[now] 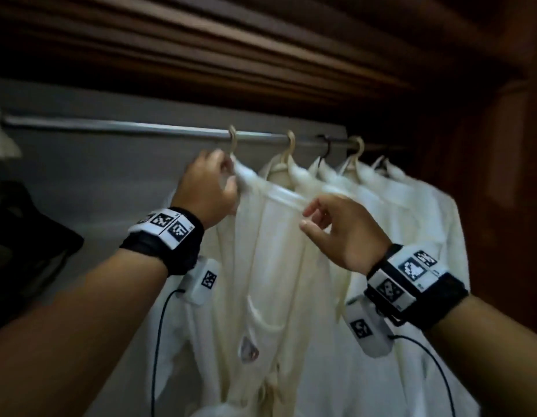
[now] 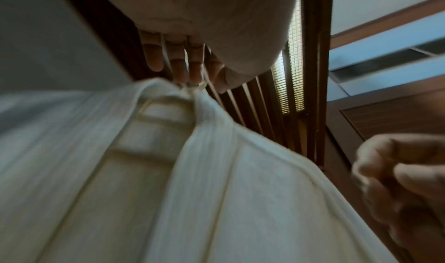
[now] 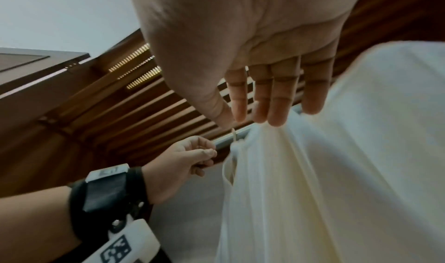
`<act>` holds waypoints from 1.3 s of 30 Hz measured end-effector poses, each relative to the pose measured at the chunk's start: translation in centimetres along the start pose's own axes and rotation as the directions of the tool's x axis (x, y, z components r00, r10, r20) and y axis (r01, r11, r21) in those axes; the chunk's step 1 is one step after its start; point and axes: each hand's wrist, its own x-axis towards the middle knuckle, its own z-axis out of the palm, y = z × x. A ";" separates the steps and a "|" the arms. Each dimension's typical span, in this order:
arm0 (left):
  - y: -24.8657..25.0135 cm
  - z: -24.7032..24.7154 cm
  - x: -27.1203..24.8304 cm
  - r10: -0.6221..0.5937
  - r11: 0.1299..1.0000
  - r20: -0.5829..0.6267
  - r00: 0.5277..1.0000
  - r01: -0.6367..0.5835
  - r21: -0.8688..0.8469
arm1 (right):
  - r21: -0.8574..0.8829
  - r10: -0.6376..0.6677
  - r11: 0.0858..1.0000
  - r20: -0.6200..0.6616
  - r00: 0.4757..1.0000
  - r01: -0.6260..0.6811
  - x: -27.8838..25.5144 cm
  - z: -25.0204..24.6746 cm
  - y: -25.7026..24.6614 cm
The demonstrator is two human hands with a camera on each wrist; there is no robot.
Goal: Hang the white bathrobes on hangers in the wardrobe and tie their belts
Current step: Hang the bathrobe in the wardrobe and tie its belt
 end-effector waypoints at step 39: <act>42.4 17.2 -7.3 0.814 0.579 0.456 0.361 -0.438 -0.688 | -0.460 0.797 0.161 -0.461 0.390 -0.873 -35.6 -32.1 6.2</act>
